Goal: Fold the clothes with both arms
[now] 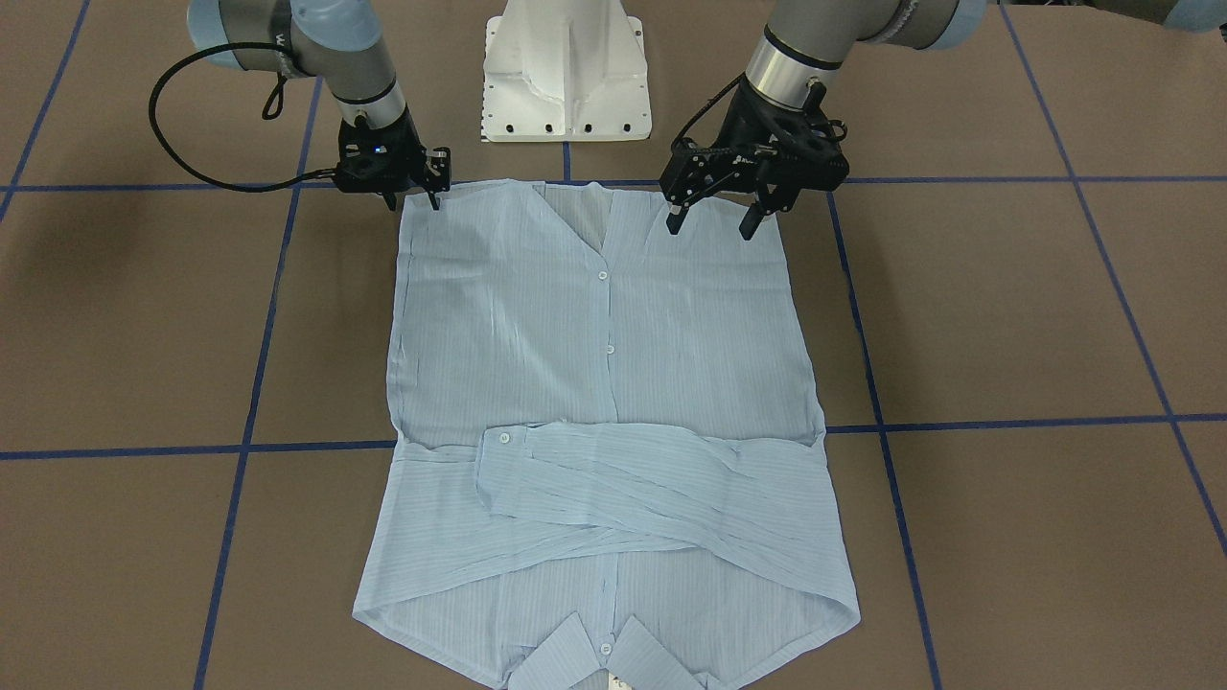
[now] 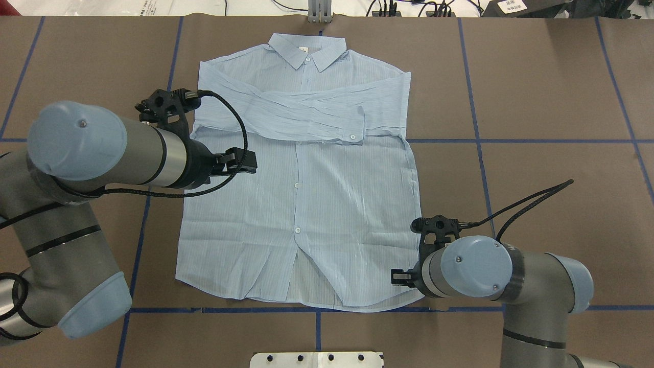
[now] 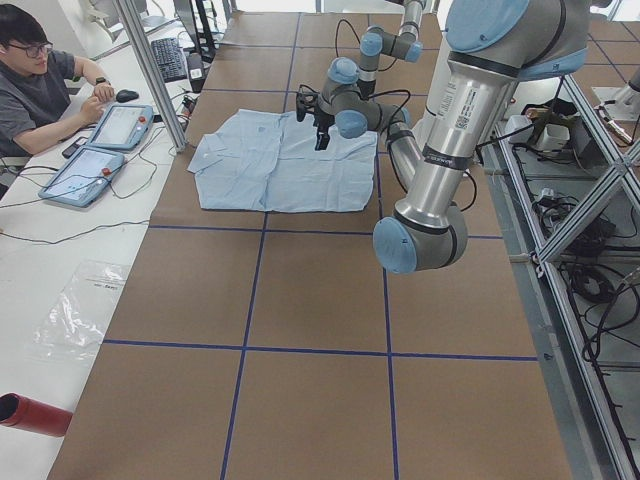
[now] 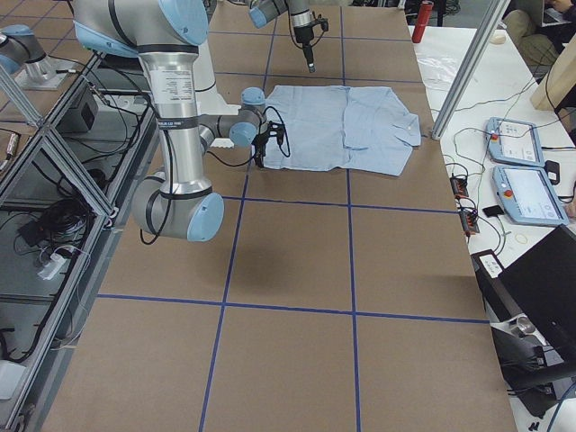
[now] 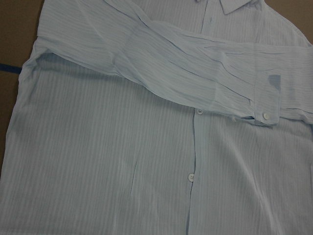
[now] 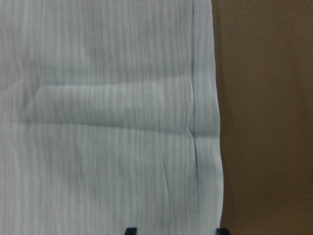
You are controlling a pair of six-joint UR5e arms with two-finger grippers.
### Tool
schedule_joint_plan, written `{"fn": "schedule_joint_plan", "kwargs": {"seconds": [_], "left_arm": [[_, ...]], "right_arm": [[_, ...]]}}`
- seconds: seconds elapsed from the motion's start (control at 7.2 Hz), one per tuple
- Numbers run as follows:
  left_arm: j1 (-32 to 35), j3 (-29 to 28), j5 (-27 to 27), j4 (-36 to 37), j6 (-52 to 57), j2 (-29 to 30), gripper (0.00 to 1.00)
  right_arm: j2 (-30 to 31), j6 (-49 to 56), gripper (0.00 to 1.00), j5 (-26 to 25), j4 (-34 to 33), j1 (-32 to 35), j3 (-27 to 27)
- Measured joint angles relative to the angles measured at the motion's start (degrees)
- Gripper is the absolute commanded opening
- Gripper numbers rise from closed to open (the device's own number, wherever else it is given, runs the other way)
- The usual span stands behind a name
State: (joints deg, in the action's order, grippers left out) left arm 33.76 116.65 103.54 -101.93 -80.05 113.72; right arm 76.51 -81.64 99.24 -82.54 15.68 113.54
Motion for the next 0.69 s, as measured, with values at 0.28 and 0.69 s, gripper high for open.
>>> {"fn": "schedule_joint_plan", "kwargs": {"seconds": [0.28, 0.69], "left_arm": [[0.1, 0.0, 0.0, 0.0, 0.1, 0.0, 0.99], [0.0, -0.1, 0.0, 0.0, 0.1, 0.0, 0.99]], "right_arm": [[-0.8, 0.1, 0.62, 1.0, -1.7, 0.8, 0.0], [-0.2, 0.5, 0.62, 1.4, -2.0, 1.0, -0.4]]}}
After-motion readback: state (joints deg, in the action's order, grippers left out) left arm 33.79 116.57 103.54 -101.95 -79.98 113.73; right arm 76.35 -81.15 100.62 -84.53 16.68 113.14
